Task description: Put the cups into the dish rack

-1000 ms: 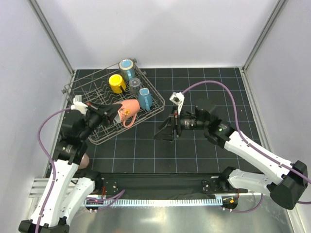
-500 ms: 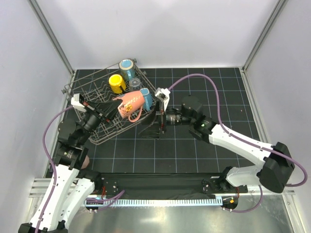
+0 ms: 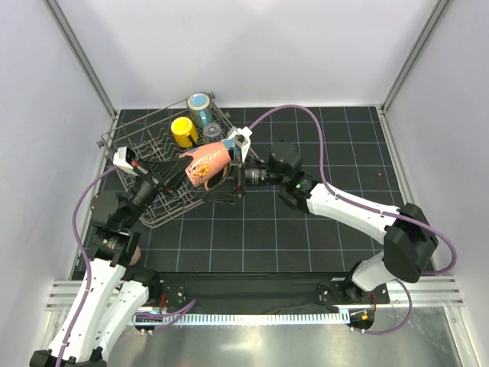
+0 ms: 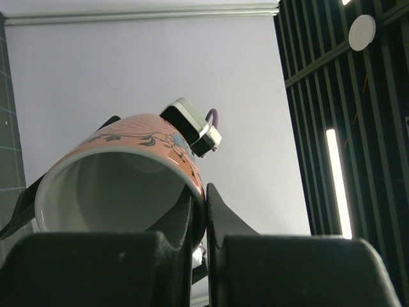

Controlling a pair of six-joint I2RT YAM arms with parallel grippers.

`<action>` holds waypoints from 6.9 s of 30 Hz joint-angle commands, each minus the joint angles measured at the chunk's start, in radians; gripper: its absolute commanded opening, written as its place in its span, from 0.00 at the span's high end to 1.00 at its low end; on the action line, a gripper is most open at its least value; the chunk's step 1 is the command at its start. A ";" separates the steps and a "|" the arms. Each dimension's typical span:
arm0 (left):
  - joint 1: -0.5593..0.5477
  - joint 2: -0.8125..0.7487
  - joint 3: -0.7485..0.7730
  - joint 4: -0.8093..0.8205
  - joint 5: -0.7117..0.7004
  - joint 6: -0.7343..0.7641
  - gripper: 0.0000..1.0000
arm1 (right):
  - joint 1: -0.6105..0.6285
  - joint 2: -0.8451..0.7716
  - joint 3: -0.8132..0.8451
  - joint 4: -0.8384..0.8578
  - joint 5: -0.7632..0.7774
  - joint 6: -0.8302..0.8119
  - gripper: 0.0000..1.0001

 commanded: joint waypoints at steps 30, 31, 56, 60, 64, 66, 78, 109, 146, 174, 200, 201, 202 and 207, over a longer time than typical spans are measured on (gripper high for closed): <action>-0.002 -0.294 0.092 -0.581 -0.198 0.355 0.35 | 0.009 -0.047 0.101 0.002 0.100 0.033 0.96; -0.003 -0.303 0.111 -0.633 -0.224 0.378 0.27 | 0.009 -0.044 0.115 -0.019 0.124 0.020 0.96; -0.002 -0.223 0.358 -1.278 -0.634 0.792 0.07 | 0.041 0.600 0.827 -0.834 0.983 -0.348 0.96; -0.002 -0.216 0.364 -1.315 -0.682 0.806 0.08 | 0.049 0.663 0.870 -0.852 1.037 -0.314 0.96; -0.002 -0.208 0.381 -1.324 -0.699 0.828 0.10 | 0.051 0.755 0.977 -0.927 1.075 -0.280 0.96; -0.002 -0.208 0.387 -1.323 -0.696 0.832 0.12 | 0.052 0.787 0.997 -0.940 1.084 -0.273 0.96; -0.002 -0.165 0.408 -1.396 -0.783 0.851 0.16 | 0.052 0.853 1.013 -0.958 1.100 -0.248 0.96; -0.002 -0.157 0.447 -1.473 -0.921 0.843 0.13 | 0.124 0.749 0.959 -1.006 1.049 -0.239 0.38; -0.002 -0.486 0.548 -1.438 -0.973 0.772 0.24 | 0.545 0.813 1.214 -0.977 0.850 0.037 0.33; -0.003 -0.484 0.608 -1.501 -0.969 0.765 0.27 | 0.520 0.974 1.258 -0.980 0.874 0.295 0.36; -0.002 -0.472 0.588 -1.479 -0.973 0.788 0.27 | 0.489 1.057 1.300 -0.971 0.819 0.240 0.67; -0.003 -0.472 0.585 -1.479 -0.973 0.788 0.27 | 0.489 1.056 1.300 -0.974 0.818 0.237 0.69; -0.003 -0.472 0.585 -1.479 -0.973 0.786 0.27 | 0.489 1.054 1.298 -0.977 0.811 0.233 0.73; -0.002 -0.472 0.582 -1.493 -0.973 0.769 0.27 | 0.489 1.027 1.249 -0.966 0.802 0.235 0.88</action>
